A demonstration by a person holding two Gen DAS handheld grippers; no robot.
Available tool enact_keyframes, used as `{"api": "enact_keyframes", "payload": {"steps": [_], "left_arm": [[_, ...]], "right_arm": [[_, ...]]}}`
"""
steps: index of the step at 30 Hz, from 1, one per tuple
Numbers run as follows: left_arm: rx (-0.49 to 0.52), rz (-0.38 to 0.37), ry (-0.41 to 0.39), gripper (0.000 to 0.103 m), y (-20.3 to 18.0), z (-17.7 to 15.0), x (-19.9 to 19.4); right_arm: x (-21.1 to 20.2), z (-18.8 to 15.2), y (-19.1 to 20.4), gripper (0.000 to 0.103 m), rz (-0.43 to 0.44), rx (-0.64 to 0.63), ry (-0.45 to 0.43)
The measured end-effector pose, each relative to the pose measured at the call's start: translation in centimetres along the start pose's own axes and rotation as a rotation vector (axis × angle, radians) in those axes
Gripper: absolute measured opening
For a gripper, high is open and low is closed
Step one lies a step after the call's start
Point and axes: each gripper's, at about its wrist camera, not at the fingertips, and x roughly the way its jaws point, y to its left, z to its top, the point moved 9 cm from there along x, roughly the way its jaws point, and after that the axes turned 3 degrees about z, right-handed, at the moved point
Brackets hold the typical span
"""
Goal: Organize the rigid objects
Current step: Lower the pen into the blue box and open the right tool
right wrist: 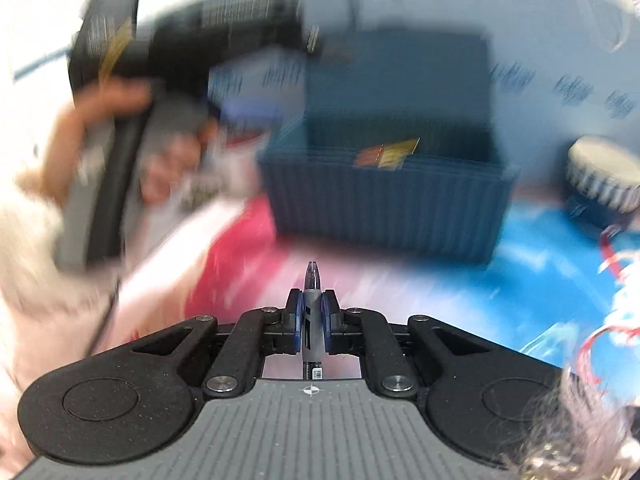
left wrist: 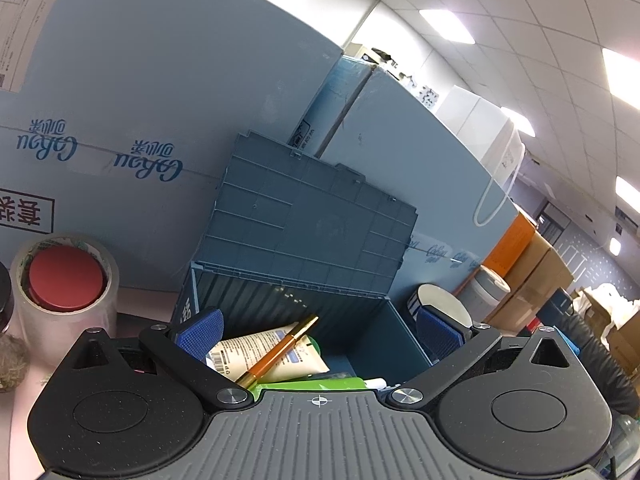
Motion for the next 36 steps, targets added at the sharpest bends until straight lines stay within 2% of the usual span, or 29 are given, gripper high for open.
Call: {"api": "enact_keyframes", "payload": {"steps": [3,6,13,17,21,29,33,36], "left_arm": [[0.011,-0.002,-0.005,0.103,-0.3,0.0,-0.3],[0.019,0.001,-0.012,0.103,-0.4,0.0,-0.7],[-0.021,-0.002,-0.027,0.103,0.8,0.7,-1.1],[-0.044,-0.001,-0.039,0.103,1.5,1.1,-1.4],[-0.065,0.000,-0.042,0.103,2.1,1.4,-1.4],[-0.086,0.005,-0.025,0.103,2.9,1.2,-0.8],[-0.106,0.007,-0.019,0.103,3.4,1.2,-0.5],[-0.118,0.010,-0.015,0.103,3.8,1.2,-0.3]], "right_arm": [[-2.7,2.4,-0.5,0.010,-0.034,0.015,-0.159],[-4.6,4.8,-0.8,0.010,-0.060,0.029,-0.277],[-6.1,10.6,-2.6,0.010,-0.101,0.082,-0.461],[-3.7,13.5,-3.4,0.010,-0.071,0.133,-0.471],[-0.7,14.9,-3.4,0.010,-0.125,0.083,-0.485],[5.1,13.7,-4.3,0.010,-0.169,0.041,-0.402],[6.9,13.1,-4.8,0.010,-0.217,-0.015,-0.384],[7.3,12.9,-4.9,0.011,-0.290,-0.087,-0.393]]}}
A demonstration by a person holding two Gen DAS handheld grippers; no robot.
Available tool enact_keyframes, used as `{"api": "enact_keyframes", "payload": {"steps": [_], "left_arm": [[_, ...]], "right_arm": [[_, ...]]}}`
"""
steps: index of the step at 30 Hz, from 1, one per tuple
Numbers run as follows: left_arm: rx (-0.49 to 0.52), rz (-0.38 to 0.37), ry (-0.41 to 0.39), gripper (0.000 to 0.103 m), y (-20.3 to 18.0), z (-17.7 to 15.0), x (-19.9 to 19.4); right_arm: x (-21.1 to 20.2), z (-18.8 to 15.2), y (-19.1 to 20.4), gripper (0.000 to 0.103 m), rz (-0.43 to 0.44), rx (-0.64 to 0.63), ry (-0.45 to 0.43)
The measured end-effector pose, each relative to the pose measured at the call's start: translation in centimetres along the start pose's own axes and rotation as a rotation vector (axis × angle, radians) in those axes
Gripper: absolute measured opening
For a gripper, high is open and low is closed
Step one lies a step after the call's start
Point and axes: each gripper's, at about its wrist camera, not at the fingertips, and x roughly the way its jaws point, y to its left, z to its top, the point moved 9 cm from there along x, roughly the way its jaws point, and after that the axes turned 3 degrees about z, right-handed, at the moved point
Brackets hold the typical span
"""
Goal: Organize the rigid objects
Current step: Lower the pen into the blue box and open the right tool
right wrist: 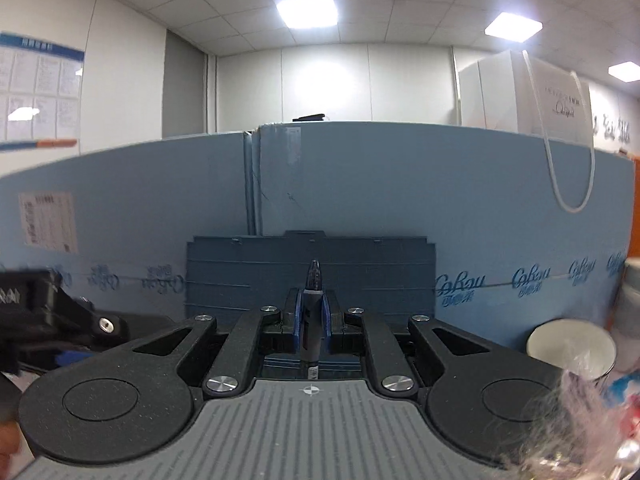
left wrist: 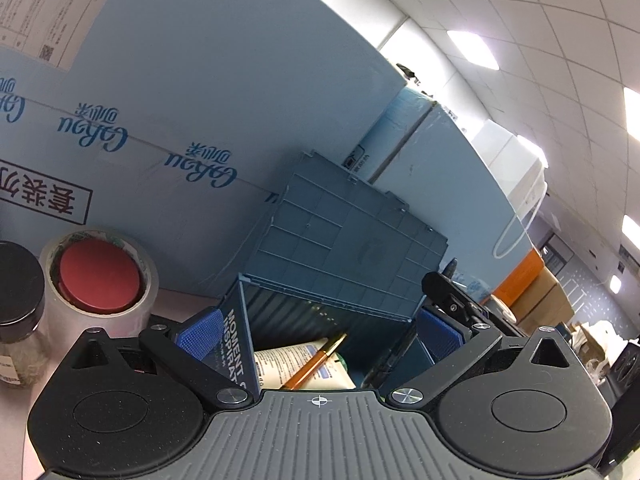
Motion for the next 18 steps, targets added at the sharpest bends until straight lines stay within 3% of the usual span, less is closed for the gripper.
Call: {"api": "enact_keyframes", "payload": {"steps": [4,9,18], "left_arm": [[-0.001,-0.005,0.003,0.103,0.0,-0.1,0.1],[0.004,-0.005,0.007,0.103,0.0,-0.1,0.1],[-0.003,-0.001,0.013,0.103,0.2,-0.2,0.4]], "right_arm": [[0.2,-0.1,-0.1,0.010,-0.103,-0.157,-0.026],[0.9,-1.3,-0.7,0.010,-0.155,-0.231,-0.002],[3.0,-4.6,1.0,0.010,-0.086,-0.251,0.107]]}}
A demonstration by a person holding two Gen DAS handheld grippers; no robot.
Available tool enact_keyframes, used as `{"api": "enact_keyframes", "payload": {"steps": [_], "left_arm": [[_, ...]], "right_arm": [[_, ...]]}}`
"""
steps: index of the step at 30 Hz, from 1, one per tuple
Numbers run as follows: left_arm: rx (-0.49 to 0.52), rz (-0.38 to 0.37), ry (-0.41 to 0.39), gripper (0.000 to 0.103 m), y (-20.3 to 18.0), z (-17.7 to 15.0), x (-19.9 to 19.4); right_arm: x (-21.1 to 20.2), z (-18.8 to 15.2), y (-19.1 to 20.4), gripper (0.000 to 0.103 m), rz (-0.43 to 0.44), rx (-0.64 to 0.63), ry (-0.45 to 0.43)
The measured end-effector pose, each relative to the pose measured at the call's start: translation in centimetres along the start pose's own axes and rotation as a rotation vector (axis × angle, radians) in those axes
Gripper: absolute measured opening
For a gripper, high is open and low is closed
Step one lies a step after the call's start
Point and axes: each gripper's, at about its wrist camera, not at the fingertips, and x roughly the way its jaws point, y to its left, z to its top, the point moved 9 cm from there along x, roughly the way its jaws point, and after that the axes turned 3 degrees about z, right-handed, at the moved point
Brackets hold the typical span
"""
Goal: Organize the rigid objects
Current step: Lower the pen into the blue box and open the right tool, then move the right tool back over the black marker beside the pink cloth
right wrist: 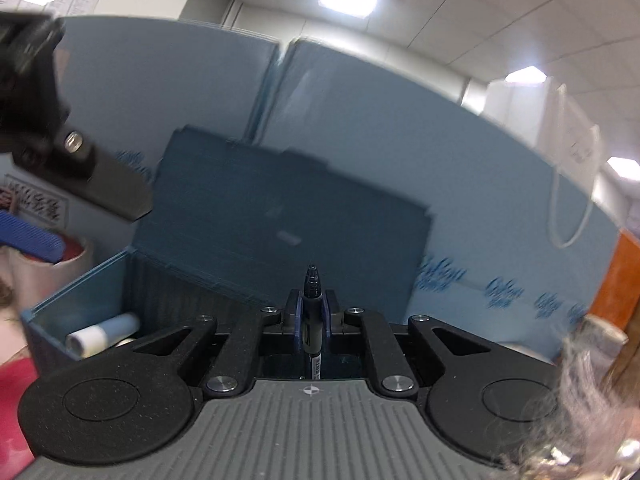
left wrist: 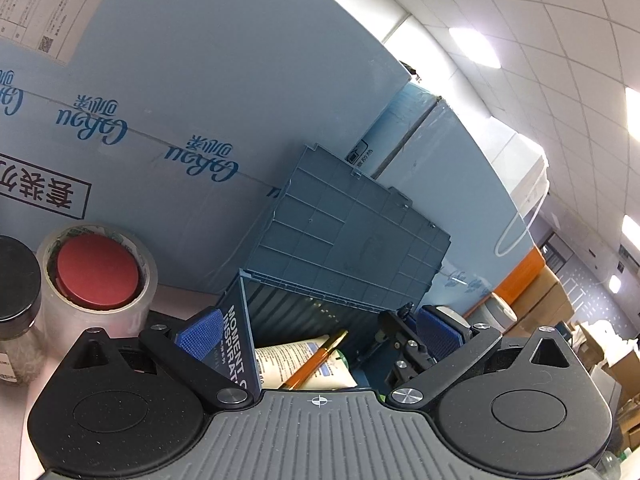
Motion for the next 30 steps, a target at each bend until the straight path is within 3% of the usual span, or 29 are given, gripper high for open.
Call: {"api": "enact_keyframes", "payload": {"steps": [3,11,17,20,23,27,30], "left_arm": [[-0.001,0.006,0.006,0.103,0.1,-0.1,0.2],[-0.003,0.005,0.004,0.103,0.2,0.0,0.3],[-0.003,0.003,0.002,0.103,0.2,0.0,0.2],[-0.004,0.005,0.002,0.103,0.2,0.0,0.2],[-0.003,0.005,0.001,0.103,0.1,0.0,0.2],[0.004,0.005,-0.004,0.103,-0.1,0.0,0.1],[0.008,0.011,-0.005,0.103,-0.1,-0.1,0.1]], "right_arm": [[0.2,0.0,0.4,0.011,0.017,0.023,0.009],[0.9,0.0,0.8,0.020,0.157,0.208,0.084],[1.6,0.0,0.5,0.042,0.306,0.458,0.153],[1.3,-0.3,0.5,0.049,0.327,0.527,0.167],[1.0,-0.5,0.1,0.064,0.357,0.605,0.175],[-0.2,-0.2,-0.8,0.077,0.306,0.639,0.160],[-2.1,-0.3,-2.3,0.078,0.222,0.622,0.152]]}}
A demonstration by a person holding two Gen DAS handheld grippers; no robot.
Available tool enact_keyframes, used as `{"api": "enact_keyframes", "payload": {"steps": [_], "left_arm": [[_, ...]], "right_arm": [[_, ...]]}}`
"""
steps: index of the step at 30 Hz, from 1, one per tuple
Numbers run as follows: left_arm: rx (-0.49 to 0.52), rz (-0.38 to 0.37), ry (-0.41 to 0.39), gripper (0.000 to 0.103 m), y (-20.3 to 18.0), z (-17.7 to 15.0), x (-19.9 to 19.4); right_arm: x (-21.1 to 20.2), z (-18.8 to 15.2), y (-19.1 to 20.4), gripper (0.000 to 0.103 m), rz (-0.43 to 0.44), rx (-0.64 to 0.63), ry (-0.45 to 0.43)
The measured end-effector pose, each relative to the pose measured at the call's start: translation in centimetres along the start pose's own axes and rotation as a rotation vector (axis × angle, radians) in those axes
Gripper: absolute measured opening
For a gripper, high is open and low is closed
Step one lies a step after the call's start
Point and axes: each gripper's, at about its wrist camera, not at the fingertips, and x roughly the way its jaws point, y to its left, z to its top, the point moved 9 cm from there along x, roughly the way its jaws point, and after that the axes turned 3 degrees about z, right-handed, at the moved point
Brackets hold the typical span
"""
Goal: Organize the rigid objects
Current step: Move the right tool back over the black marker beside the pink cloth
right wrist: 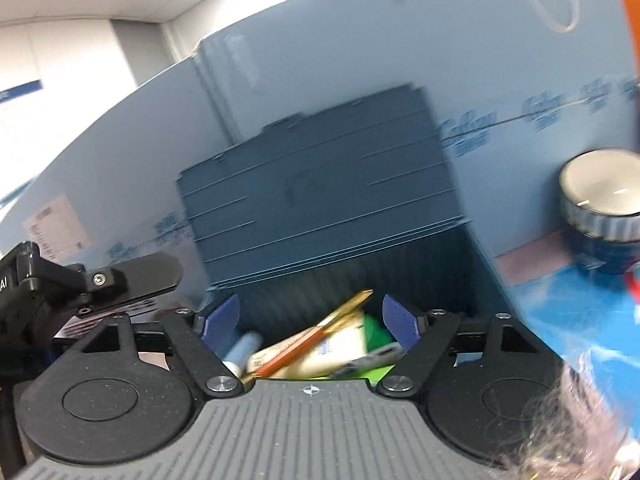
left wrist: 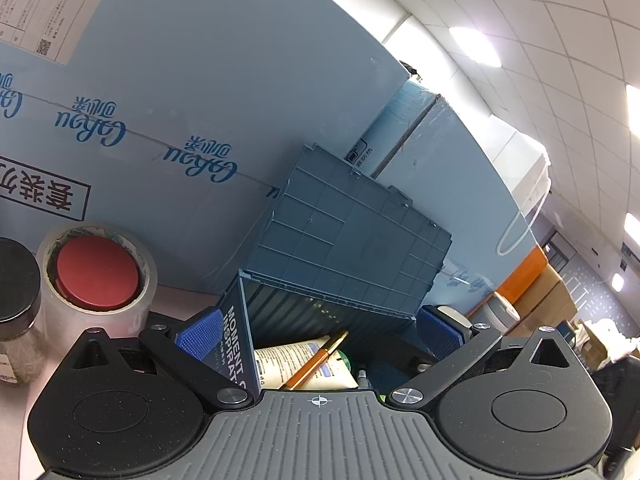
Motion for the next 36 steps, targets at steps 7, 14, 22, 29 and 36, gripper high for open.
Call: {"api": "enact_keyframes", "payload": {"steps": [7,14,22,29,36], "left_arm": [[0.017,-0.012,0.001,0.103,-0.7,-0.2,0.0],[0.082,-0.030,-0.001,0.103,-3.4,-1.1,-0.2],[0.203,-0.122,0.026,0.103,-8.1,-3.3,-0.1],[0.221,-0.157,0.092,0.103,-12.6,-6.5,0.8],[0.233,-0.201,0.203,0.103,-17.9,-10.7,4.1]], "right_arm": [[-4.5,-1.1,-1.3,0.080,0.014,0.031,-0.040],[-8.6,-3.9,-2.5,0.086,0.086,0.009,-0.084],[-14.3,-4.8,-10.8,0.092,-0.099,0.064,-0.149],[-17.1,-5.5,-19.8,0.094,-0.323,0.058,-0.148],[-17.6,-4.4,-24.7,0.096,-0.411,-0.008,-0.147]]}}
